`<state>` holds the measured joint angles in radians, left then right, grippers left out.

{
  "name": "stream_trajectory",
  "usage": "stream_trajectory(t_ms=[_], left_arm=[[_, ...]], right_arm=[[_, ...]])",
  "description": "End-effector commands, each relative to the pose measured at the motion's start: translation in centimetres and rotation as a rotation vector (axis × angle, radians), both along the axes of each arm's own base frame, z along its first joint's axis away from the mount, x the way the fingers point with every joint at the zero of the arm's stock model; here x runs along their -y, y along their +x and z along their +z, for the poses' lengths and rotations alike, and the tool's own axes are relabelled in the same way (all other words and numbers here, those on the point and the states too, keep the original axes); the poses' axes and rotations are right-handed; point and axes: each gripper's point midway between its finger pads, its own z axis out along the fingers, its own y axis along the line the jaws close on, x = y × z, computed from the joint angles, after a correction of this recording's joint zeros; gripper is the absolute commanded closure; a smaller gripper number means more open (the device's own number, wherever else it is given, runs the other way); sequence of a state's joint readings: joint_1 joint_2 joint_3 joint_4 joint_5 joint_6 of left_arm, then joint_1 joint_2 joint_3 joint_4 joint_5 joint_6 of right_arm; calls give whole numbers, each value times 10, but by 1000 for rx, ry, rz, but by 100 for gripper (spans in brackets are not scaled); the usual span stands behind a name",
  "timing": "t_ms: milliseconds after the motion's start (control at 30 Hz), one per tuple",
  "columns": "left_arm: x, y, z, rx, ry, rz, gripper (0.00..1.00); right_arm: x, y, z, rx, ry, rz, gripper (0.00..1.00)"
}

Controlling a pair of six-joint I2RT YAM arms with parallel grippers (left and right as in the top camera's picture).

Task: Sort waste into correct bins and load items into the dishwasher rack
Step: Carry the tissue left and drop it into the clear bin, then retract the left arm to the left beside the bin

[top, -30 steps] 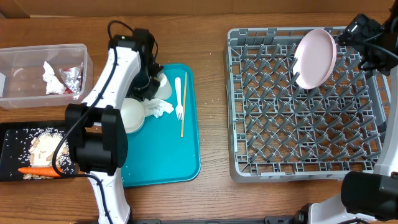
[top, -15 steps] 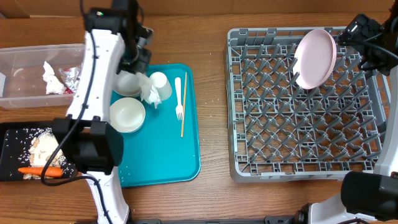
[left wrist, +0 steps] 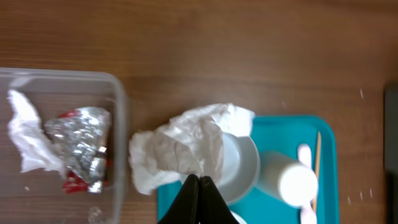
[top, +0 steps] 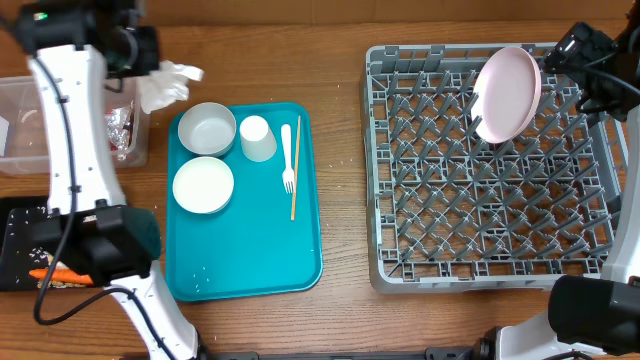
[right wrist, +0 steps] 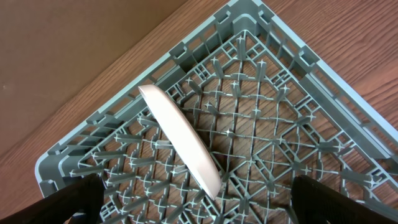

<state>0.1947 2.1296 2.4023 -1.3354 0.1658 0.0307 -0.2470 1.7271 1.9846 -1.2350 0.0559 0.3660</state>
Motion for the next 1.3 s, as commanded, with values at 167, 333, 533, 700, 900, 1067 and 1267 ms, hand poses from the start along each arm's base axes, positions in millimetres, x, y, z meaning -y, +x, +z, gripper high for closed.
stream_trajectory(t_ms=[167,333,533,700,900,1067,1267], left_arm=[[-103,6,30,169,-63,313,96],[-160,-4,16,160,5,434,96],[-207,-21,-39,16,79,553,96],[-216,-31,-83,-108,69,577,54],[-213,-37,-93,-151,55,574,0],[-206,-41,-59,-96,67,570,0],[-159,-44,18,64,-20,500,0]], right_arm=[[0,0,8,22,-7,-2,0],[0,0,8,22,-7,-2,0],[0,0,8,22,-7,-2,0],[0,0,8,22,-7,-2,0],[0,0,8,22,-7,-2,0],[0,0,8,22,-7,-2,0],[0,0,8,22,-7,-2,0]])
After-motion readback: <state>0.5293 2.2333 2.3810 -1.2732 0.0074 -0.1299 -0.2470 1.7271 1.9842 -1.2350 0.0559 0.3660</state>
